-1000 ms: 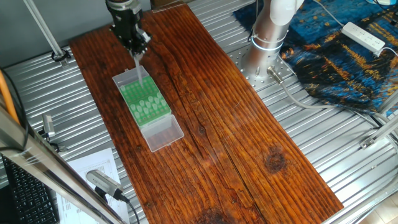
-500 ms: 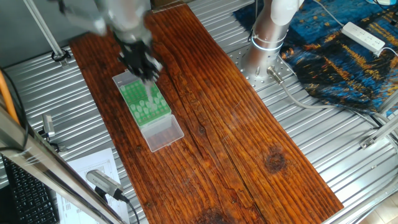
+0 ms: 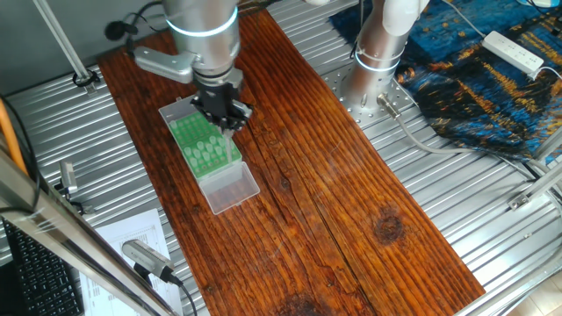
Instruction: Transfer all large pipette tips from one holder to another
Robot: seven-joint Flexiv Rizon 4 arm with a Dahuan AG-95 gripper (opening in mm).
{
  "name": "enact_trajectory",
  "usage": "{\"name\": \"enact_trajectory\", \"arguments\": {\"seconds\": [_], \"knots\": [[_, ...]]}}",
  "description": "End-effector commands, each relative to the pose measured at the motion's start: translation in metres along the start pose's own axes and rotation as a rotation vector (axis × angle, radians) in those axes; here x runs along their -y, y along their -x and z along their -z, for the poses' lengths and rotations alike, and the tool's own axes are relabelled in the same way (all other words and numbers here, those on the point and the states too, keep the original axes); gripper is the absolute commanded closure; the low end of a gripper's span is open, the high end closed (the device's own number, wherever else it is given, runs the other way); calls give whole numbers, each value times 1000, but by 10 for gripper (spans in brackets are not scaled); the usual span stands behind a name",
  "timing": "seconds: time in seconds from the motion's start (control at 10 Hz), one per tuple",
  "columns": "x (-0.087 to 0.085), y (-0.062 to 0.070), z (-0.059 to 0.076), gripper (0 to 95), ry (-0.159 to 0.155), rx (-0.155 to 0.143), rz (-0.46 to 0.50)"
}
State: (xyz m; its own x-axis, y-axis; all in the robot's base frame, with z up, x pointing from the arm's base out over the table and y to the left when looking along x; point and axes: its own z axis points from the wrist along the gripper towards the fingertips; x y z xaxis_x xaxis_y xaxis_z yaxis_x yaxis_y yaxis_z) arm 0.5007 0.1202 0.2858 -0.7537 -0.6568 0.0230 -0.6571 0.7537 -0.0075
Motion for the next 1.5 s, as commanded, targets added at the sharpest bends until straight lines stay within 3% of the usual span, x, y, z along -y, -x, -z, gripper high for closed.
{"name": "enact_trajectory", "arguments": {"seconds": [0.1,0.5,1.1,1.5], "knots": [[-8,-8,3,950,-46,-35,5],[-5,-22,6,950,-60,-16,-5],[3,-26,5,950,-77,-15,5],[10,-27,1,950,-69,-13,18]]}}
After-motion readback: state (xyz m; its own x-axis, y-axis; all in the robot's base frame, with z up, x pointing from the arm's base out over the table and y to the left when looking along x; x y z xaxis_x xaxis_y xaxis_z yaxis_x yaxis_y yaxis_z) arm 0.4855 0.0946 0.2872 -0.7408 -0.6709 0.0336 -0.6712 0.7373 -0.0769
